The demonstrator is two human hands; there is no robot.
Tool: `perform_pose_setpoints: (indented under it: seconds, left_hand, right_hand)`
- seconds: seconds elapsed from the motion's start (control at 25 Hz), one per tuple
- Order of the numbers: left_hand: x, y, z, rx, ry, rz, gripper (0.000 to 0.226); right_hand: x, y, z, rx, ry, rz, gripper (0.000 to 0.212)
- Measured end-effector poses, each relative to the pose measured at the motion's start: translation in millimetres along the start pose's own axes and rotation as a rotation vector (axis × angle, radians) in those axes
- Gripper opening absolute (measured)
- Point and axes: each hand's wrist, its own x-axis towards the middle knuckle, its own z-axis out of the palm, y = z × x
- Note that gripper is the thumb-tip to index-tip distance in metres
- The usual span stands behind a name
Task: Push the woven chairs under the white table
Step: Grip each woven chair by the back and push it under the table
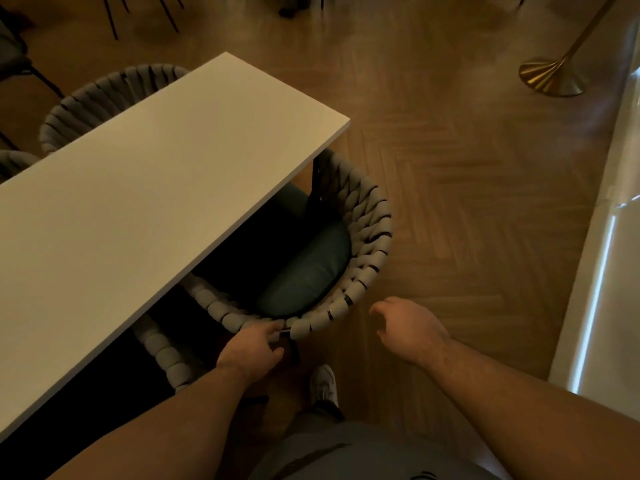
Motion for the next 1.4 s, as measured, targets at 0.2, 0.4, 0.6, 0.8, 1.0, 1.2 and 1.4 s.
perform_pose_setpoints:
  seconds: [0.2, 0.4, 0.6, 0.8, 1.0, 1.2, 1.4]
  left_hand:
    - [41, -2, -43, 0.001, -0.1, -0.035, 0.061]
    - [53, 8, -31, 0.025, -0.157, -0.076, 0.065]
    - [71, 26, -10, 0.081, -0.21, -0.152, 0.07]
    - [86, 76, 15, -0.046, -0.341, -0.331, 0.091]
    - [99, 111, 50, 0.115, -0.384, -0.394, 0.112]
    - [110, 118, 74, 0.094, -0.277, -0.453, 0.088]
    - [113, 121, 83, 0.078, -0.229, -0.442, 0.079]
  right_hand:
    - [47, 4, -20, -0.064, -0.048, -0.014, 0.04]
    - [97, 17, -26, -0.152, -0.138, -0.08, 0.038]
    - [154, 40, -38, -0.335, -0.215, -0.259, 0.047]
    - [210, 73, -68, -0.58, -0.453, -0.47, 0.061]
    - [243, 86, -79, -0.797, -0.563, -0.663, 0.078]
    - [265, 87, -68, -0.885, -0.584, -0.715, 0.078]
    - [274, 85, -54, -1.026, -0.558, -0.661, 0.071]
